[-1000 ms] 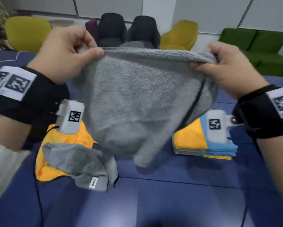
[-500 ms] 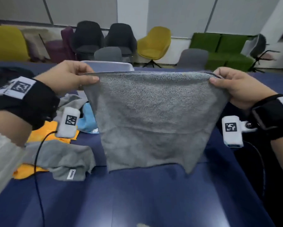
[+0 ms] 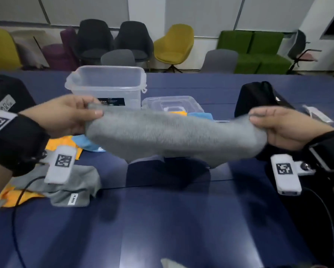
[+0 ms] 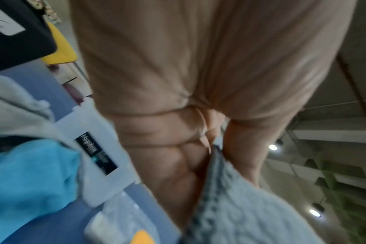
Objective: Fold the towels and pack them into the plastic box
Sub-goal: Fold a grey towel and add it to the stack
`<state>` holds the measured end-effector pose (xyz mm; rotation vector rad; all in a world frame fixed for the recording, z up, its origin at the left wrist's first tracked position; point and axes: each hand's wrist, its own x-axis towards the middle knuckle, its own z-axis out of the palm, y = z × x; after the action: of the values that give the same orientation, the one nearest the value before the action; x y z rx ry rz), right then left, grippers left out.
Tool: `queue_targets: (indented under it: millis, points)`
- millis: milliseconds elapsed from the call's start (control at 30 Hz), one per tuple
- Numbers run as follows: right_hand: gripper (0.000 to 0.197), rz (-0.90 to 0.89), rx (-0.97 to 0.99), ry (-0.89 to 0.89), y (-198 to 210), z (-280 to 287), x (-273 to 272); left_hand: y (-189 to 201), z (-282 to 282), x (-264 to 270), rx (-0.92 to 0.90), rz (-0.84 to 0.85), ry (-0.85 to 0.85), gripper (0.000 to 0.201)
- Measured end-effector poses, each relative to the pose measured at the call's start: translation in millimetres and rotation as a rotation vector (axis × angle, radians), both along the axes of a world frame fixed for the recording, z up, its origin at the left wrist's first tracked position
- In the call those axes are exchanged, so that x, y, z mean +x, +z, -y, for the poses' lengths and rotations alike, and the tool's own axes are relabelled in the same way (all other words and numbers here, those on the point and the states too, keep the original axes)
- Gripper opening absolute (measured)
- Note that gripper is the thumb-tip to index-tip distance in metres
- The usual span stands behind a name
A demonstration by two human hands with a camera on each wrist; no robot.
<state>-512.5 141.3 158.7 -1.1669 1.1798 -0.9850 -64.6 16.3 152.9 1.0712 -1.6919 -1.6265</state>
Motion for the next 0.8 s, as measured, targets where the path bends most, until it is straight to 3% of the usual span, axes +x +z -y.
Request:
queue_targets:
  millis: [67, 200, 300, 367, 633, 800]
  points:
    - [0.038, -0.049, 0.187, 0.1, -23.2, -10.4, -5.3, -22.9, -8.0, 10.7, 0.137, 0.077, -0.102, 0.059]
    - [0.013, -0.02, 0.392, 0.166, -64.7, -29.9, 4.2, -69.3, -30.3, 23.5, 0.376, 0.273, -0.275, 0.029]
    - [0.027, -0.033, 0.491, 0.205, -101.8, -33.1, 7.1, -99.7, -45.7, 23.2, 0.457, 0.436, -0.339, 0.026]
    - [0.023, -0.101, 0.542, 0.171, -125.5, -28.9, 7.4, -120.8, -47.8, 20.4, 0.476, 0.497, -0.306, 0.021]
    - [0.03, -0.662, 0.379, -0.143, -200.0, 13.9, -2.4, -195.2, -21.4, -20.0, 0.238, 0.549, 0.105, 0.024]
    - [0.029, -0.878, 0.337, -0.187, -222.6, 32.2, 5.8, -212.4, -6.8, -33.7, 0.037, 0.805, 0.206, 0.015]
